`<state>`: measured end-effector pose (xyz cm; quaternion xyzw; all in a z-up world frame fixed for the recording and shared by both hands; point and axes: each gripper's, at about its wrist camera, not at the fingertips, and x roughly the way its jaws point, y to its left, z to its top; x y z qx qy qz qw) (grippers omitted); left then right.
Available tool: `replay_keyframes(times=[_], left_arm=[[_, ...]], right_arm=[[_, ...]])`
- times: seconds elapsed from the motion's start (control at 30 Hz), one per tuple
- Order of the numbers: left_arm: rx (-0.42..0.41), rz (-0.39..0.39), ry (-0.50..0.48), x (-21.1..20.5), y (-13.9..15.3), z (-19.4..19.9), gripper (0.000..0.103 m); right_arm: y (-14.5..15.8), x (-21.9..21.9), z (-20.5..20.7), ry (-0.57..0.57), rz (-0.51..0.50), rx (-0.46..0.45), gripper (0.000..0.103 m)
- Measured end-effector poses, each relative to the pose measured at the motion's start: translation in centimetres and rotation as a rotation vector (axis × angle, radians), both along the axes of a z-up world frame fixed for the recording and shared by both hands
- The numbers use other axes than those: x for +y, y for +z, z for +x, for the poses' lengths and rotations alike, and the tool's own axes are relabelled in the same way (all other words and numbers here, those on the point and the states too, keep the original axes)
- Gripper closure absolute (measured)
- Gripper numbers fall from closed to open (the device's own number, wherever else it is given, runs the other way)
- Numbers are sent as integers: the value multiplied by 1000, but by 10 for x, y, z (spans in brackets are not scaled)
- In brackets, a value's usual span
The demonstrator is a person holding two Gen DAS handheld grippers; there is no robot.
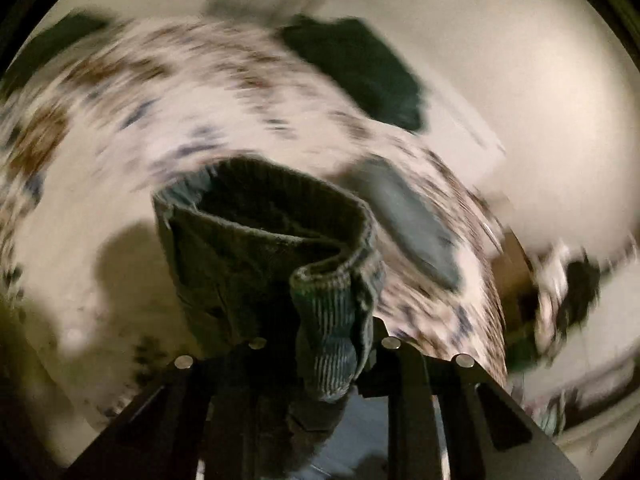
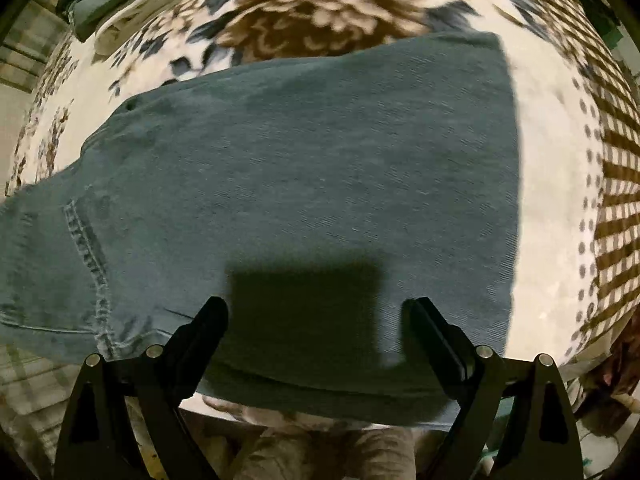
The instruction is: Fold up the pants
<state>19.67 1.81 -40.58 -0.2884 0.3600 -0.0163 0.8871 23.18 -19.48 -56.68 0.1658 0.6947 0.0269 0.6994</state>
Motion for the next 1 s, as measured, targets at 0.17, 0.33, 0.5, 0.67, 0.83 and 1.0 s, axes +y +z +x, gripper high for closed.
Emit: replay_keyframes(times=[0.17, 0.33, 0.5, 0.67, 0.83, 1.0], left_arm=[[-20, 80, -226, -109, 16, -13, 86], [37, 150, -458, -220, -17, -29, 86], [167, 250, -666, -307, -75, -40, 86], [377, 356, -725, -340, -104, -41, 76], [388, 205, -807, -327, -62, -64, 21], [357, 154, -739, -280, -18, -61, 20]], right_arm=[[6, -48, -15, -52, 11, -9, 8], [9, -112, -28, -120, -13, -7, 8], [-3, -182, -43, -195, -38, 19, 9], [-12, -229, -52, -272, -10, 38, 8], [-4, -269, -64, -360, 191, -14, 9], [14, -267, -48, -315, 360, -125, 8]])
